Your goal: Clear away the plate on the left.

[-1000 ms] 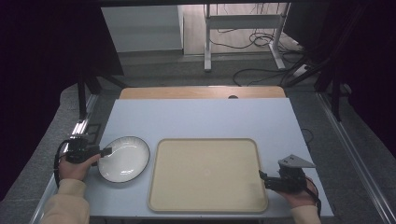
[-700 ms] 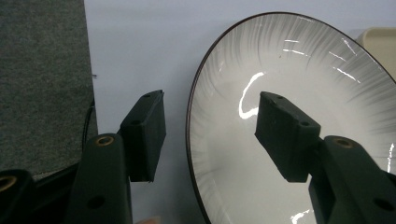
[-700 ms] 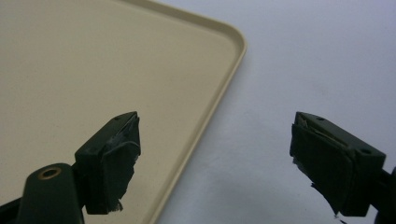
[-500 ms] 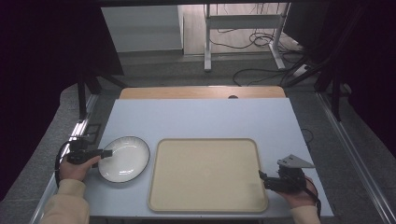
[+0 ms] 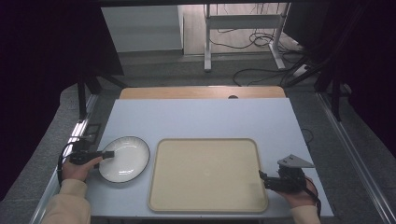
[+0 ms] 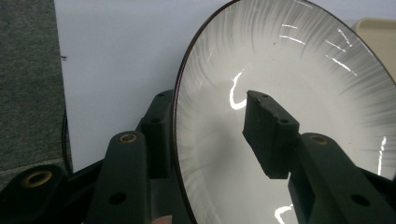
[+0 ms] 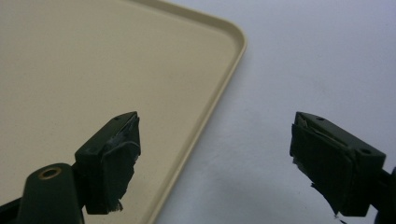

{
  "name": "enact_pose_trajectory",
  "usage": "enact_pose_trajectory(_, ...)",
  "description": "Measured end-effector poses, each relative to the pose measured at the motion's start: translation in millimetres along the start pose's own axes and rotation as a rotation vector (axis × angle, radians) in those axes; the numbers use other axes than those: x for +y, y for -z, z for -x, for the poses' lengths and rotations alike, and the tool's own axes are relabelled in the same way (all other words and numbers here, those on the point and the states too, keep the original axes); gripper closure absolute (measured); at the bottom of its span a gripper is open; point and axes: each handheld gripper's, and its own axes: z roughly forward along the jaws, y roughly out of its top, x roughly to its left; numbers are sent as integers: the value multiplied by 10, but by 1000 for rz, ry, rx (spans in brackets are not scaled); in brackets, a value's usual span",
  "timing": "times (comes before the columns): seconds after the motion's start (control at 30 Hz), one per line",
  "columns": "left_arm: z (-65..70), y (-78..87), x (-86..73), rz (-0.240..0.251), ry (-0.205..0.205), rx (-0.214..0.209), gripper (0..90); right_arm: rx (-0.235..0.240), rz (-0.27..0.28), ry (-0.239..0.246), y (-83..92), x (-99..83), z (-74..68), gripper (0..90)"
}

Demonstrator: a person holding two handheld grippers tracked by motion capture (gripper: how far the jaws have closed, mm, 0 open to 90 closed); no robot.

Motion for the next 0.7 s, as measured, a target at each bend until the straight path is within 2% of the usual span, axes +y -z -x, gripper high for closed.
enact_pose_trajectory(0.17,-26,-20,-9,1,18,-6,584,-1,-1,1,-3,-2,3,166)
enact_pose_trajectory(0.33,-25,-33,-8,-7,13,4,607,-1,-1,2,0,-1,1,166)
enact_pose_trajectory(0.53,-44,-30,-14,0,28,2,655,-4,0,0,4,-4,13,166)
enact_pose_trajectory(0.57,-32,-18,-12,4,32,13,665,-3,0,1,3,-4,11,166)
enact_pose_trajectory(0.67,-18,8,-4,11,23,17,679,-5,-3,0,-1,-6,11,166)
enact_pose_trajectory(0.7,-13,35,-3,22,26,16,713,-9,0,5,2,-2,17,166)
